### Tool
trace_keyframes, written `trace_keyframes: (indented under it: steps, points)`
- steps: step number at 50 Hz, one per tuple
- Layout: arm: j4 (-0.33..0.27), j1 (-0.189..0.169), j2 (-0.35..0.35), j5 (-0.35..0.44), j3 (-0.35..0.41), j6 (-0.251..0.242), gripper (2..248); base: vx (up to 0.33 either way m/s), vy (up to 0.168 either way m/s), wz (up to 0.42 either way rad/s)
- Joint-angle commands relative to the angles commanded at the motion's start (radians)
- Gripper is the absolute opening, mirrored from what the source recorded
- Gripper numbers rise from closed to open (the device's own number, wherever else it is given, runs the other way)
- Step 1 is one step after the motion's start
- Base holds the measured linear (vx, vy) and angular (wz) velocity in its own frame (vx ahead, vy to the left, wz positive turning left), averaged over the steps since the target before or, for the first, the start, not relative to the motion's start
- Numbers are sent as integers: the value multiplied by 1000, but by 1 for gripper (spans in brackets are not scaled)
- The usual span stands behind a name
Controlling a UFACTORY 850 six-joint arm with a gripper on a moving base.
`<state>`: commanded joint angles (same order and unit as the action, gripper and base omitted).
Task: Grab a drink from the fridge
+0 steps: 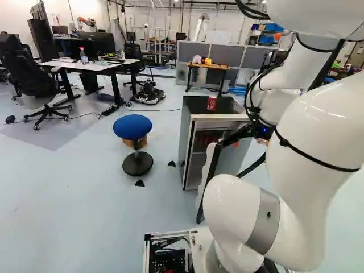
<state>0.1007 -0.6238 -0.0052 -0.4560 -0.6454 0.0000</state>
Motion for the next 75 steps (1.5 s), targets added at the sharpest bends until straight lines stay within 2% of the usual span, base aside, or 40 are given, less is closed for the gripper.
trace_keyframes:
  steps: [37,75]
  points:
    - [0,181,-43,0,-46,0,247,0,0,0]
    - [0,266,-143,0,-159,0,247,0,0,0]
